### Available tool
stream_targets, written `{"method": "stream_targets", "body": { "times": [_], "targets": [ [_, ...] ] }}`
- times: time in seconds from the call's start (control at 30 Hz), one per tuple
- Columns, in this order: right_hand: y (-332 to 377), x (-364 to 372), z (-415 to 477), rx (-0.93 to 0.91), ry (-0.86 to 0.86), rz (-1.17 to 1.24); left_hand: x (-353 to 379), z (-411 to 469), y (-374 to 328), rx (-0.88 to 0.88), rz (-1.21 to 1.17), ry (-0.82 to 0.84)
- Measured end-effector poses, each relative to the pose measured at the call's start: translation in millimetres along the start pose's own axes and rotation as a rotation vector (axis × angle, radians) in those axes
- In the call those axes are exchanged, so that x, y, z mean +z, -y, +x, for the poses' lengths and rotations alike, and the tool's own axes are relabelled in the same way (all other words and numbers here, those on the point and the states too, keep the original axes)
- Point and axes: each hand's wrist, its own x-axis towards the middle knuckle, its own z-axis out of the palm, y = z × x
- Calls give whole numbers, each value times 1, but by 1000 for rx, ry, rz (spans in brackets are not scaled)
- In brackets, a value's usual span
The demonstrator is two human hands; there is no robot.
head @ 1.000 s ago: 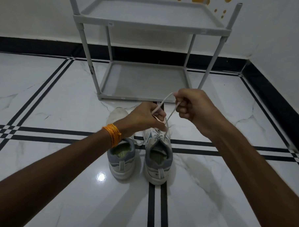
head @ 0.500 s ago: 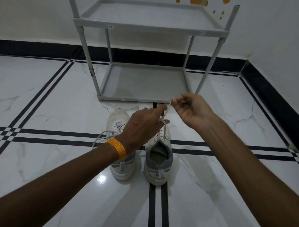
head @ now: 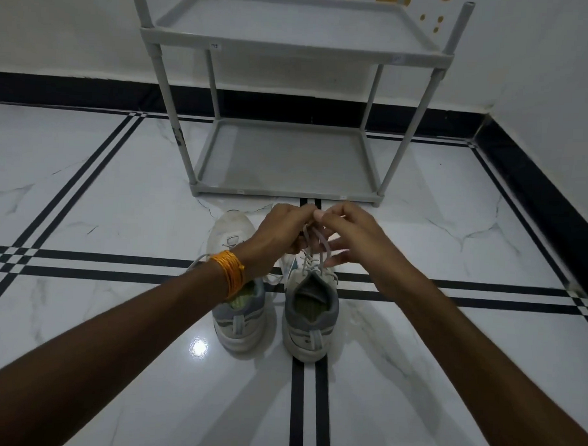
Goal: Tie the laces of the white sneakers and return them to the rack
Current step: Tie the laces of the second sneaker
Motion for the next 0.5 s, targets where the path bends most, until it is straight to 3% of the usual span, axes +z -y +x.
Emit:
{"method": "stream_targets", "body": {
  "times": [0.1,0.27,0.4,0.5],
  "targets": [
    [-7,-4,1,87,41,-61,-2,0,5,46,62,-77],
    [-21,-36,12,-76,-274,-375,-31,9,30,423,698,-310],
    [-43,-70,22,69,-299,-1069,-65,11,66,387,1130,-261],
    [-64,-74,25,175,-296,-1229,-71,3,80,309,1280,-182]
  ]
}}
